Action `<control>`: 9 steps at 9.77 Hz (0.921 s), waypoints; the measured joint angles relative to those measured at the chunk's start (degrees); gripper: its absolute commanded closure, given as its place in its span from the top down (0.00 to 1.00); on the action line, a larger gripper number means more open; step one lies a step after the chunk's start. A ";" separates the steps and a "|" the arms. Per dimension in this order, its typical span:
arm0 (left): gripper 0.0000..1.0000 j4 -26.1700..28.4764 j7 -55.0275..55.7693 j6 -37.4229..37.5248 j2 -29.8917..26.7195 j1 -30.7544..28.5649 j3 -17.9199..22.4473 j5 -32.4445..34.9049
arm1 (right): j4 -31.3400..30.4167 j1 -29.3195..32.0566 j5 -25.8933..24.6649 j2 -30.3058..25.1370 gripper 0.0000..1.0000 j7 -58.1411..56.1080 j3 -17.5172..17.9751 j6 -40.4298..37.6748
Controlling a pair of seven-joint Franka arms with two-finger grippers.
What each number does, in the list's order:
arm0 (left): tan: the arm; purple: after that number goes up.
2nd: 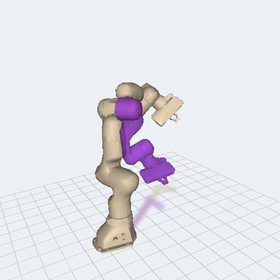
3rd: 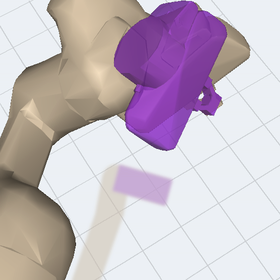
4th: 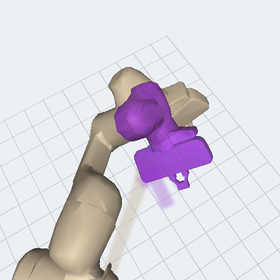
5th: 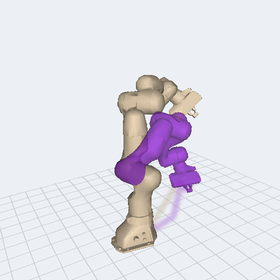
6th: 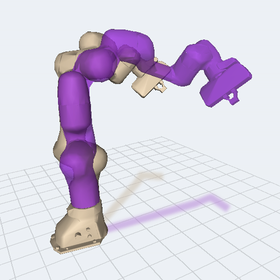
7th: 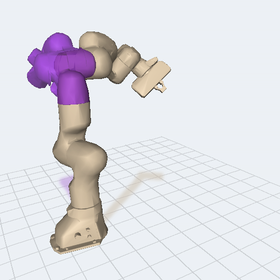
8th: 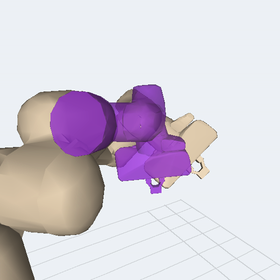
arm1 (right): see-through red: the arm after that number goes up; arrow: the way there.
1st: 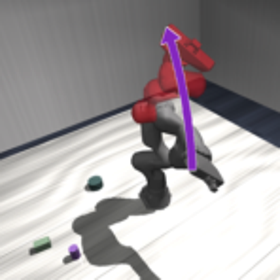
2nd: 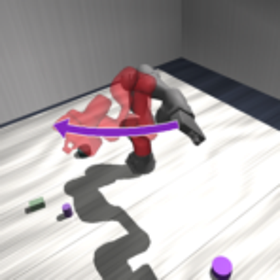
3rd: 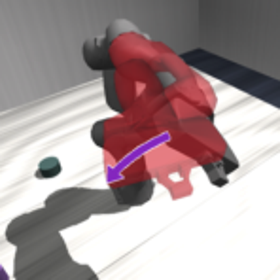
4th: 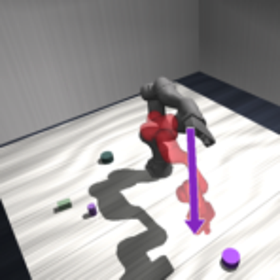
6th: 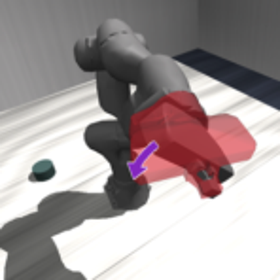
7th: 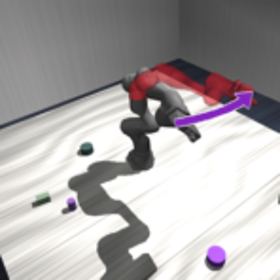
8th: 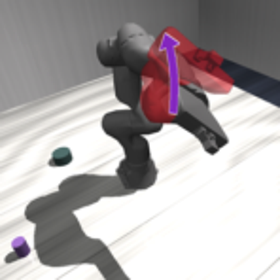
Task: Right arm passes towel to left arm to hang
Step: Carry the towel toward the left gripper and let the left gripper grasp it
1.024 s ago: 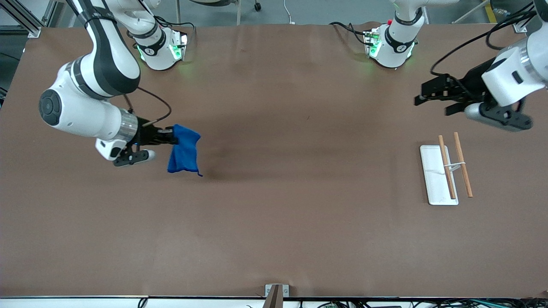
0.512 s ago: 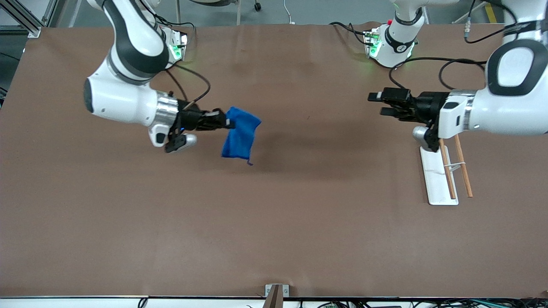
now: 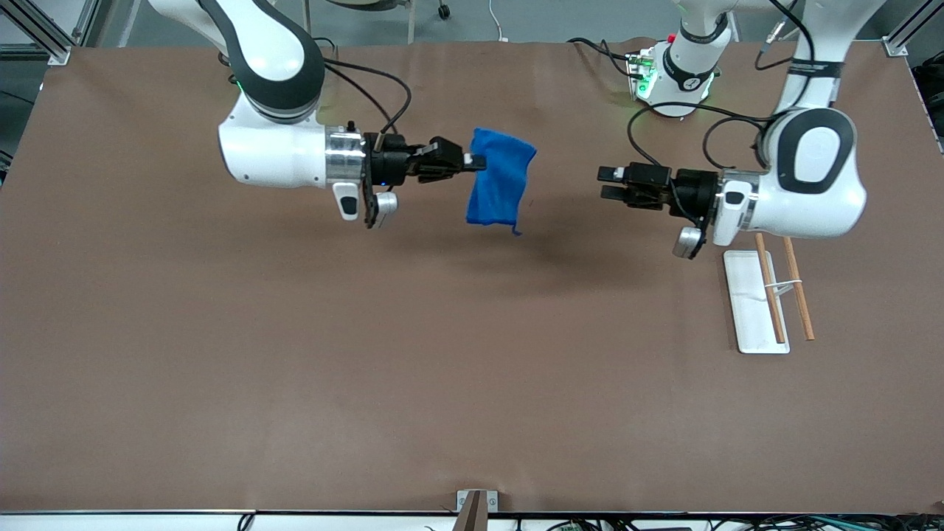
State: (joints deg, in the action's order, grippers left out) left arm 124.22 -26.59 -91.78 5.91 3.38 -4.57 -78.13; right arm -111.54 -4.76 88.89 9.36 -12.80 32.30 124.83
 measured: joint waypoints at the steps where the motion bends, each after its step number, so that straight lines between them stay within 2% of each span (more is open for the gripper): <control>1: 0.99 3.21 -2.05 -0.90 -1.05 0.05 -0.74 -4.67 | 0.37 -0.78 2.91 0.44 0.00 -0.31 0.06 -0.01; 3: 0.99 7.15 -3.77 -3.72 -2.68 0.06 -3.13 -14.38 | 2.27 -2.37 6.77 1.80 0.00 -0.32 0.09 0.20; 5: 0.99 10.47 -6.19 -5.75 -4.04 0.06 -5.91 -24.10 | 4.12 -3.76 8.03 3.36 0.00 -0.36 0.09 1.59; 8: 0.99 14.19 -7.91 -5.98 -4.55 0.07 -7.58 -27.51 | 5.73 -5.79 10.27 4.96 0.00 -1.95 0.11 4.30; 9: 0.95 14.84 -7.95 -5.98 -4.56 0.07 -7.72 -27.54 | 5.85 -6.32 10.59 5.32 0.00 -2.74 0.11 4.87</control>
State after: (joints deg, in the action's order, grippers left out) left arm 139.06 -34.53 -97.76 1.35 3.45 -12.29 -105.67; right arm -105.69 -11.08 99.48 14.69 -15.54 32.41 129.70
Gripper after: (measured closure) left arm 0.009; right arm 0.943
